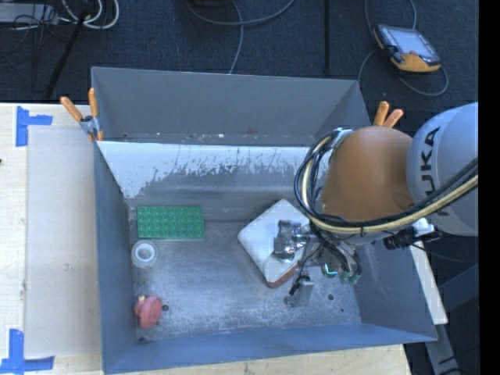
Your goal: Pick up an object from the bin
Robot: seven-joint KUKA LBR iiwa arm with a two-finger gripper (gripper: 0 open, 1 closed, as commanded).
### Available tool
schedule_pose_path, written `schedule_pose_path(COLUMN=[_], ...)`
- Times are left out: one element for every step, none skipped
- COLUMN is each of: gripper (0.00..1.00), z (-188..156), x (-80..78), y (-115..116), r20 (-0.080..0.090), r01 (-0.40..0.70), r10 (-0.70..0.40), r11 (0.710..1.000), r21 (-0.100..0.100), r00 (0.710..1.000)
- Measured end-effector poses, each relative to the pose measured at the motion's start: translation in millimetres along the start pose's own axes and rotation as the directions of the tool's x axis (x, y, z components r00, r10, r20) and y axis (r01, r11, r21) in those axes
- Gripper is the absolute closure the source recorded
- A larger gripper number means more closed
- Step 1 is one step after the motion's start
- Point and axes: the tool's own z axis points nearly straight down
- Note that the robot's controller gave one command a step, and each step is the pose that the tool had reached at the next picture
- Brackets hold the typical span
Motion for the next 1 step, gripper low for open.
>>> schedule_pose_path(gripper=[0.00], z=[106.6], x=[-60.7], y=[-64.4], r20=[0.023], r01=[0.011], r10=[-0.011], r11=[1.000], r21=[-0.005], r00=[1.000])
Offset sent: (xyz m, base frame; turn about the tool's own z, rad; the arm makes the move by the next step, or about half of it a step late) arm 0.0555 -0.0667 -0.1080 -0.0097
